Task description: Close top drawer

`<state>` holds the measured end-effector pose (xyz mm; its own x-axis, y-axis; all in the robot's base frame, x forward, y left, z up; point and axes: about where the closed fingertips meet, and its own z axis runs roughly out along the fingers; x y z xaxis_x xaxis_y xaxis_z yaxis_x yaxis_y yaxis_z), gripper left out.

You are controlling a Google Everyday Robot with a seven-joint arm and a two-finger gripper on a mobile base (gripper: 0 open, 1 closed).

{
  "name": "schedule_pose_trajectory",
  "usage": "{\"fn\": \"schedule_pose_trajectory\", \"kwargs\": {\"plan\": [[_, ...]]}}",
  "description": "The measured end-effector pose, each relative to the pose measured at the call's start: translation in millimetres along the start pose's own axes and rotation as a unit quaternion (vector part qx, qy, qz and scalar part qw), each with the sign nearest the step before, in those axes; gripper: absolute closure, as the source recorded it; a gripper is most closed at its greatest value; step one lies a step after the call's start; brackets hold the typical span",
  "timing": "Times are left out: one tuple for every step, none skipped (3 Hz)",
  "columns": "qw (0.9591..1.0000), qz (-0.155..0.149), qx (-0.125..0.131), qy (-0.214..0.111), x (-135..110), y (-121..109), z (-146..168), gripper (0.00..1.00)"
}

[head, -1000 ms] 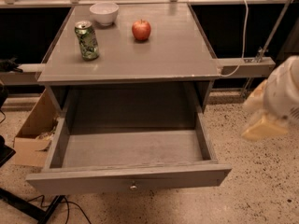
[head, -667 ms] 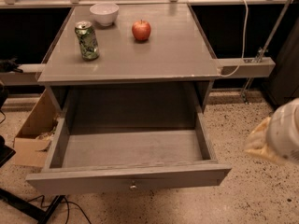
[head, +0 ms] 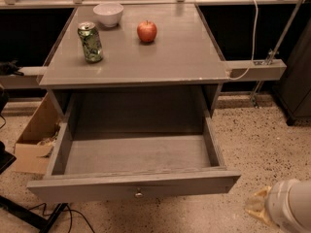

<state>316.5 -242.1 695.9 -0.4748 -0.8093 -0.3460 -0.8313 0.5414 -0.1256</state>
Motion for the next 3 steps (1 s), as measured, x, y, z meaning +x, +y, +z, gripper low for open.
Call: {"fn": "schedule_pose_trajectory", "kwargs": {"plan": [[0.9991, 0.024, -0.019, -0.029, 10.0, 10.9, 49.4, 1.0], [0.9988, 0.028, -0.019, -0.034, 10.4, 8.8, 56.2, 1.0], [0.9986, 0.017, -0.02, -0.047, 6.4, 8.7, 72.7, 1.0]]}}
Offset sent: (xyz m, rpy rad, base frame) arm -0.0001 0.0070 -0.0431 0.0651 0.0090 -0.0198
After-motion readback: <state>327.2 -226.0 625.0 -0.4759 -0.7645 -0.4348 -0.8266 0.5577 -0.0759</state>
